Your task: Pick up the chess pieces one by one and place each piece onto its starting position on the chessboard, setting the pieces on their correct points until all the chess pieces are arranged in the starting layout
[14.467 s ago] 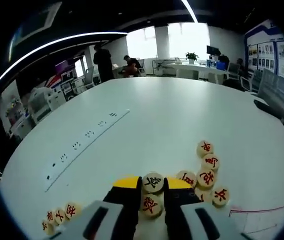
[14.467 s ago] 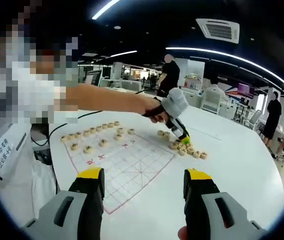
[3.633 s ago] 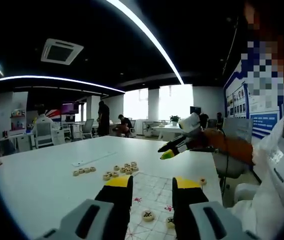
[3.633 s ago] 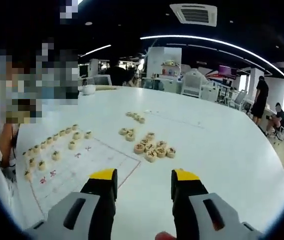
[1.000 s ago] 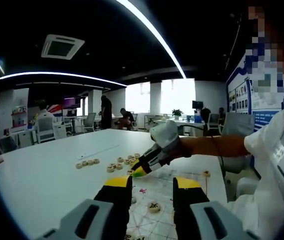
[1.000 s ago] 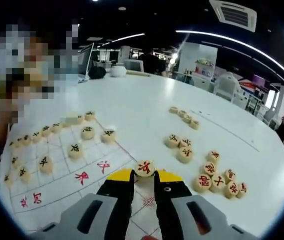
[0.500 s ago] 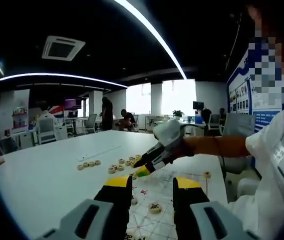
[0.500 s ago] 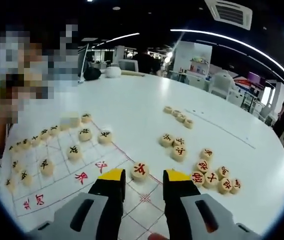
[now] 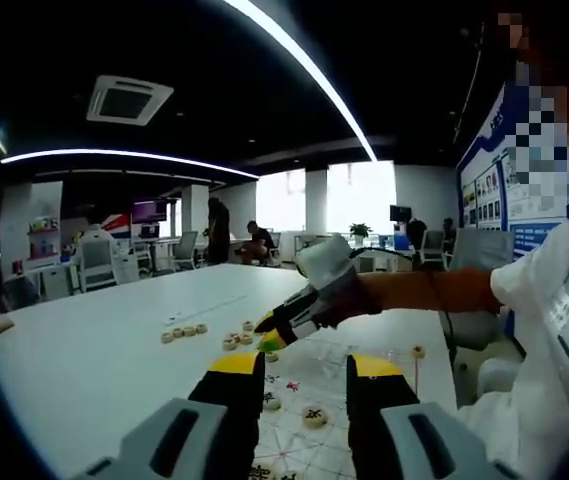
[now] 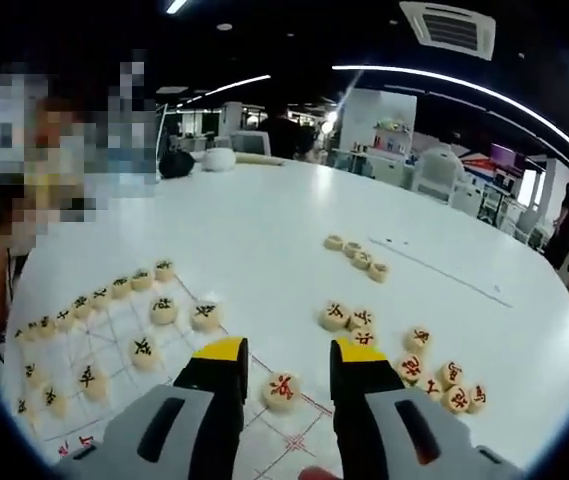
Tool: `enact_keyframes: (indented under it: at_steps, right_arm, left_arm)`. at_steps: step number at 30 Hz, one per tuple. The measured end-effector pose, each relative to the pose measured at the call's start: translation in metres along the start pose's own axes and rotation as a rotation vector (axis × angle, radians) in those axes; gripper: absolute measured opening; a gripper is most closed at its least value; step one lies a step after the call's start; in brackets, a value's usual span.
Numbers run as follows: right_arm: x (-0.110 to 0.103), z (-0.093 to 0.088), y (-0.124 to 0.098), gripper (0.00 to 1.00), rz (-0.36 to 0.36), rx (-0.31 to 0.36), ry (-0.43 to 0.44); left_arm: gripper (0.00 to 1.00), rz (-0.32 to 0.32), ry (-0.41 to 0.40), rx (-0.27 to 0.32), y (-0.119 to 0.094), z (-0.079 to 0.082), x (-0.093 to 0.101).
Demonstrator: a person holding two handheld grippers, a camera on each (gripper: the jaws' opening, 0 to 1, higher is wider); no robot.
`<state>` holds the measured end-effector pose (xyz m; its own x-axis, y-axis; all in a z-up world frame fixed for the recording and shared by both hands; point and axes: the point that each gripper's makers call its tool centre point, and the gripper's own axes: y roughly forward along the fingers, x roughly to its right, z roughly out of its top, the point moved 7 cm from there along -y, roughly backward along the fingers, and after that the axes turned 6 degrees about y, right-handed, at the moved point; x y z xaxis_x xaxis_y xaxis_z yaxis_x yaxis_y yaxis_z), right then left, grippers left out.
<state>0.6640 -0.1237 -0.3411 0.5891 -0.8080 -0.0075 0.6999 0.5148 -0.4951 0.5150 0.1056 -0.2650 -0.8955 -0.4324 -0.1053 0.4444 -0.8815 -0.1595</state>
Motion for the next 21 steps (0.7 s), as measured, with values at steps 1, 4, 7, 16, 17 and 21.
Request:
enact_keyframes:
  at_steps: [1, 4, 7, 16, 17, 21]
  right_arm:
    - [0.003, 0.0, 0.004, 0.35, -0.004, -0.001, 0.017]
    - [0.009, -0.003, 0.015, 0.36, -0.023, -0.014, 0.041]
    - [0.013, -0.005, 0.02, 0.37, -0.028, -0.023, 0.033]
    - [0.013, 0.0, 0.033, 0.39, -0.014, -0.052, 0.005]
    - [0.013, 0.001, 0.035, 0.39, -0.016, -0.054, 0.005]
    - [0.013, 0.003, 0.039, 0.39, -0.021, -0.058, 0.007]
  left_arm:
    - [0.34, 0.0, 0.0, 0.001, -0.001, 0.0, 0.0]
    - [0.34, 0.0, 0.001, 0.009, -0.003, 0.001, -0.001]
    - [0.34, 0.004, 0.0, 0.012, -0.004, 0.002, -0.002]
    - [0.34, 0.01, -0.005, 0.011, -0.005, 0.001, -0.004]
    - [0.34, 0.013, -0.006, 0.011, -0.005, 0.001, -0.004]
    - [0.34, 0.03, -0.002, 0.001, -0.007, -0.001, -0.007]
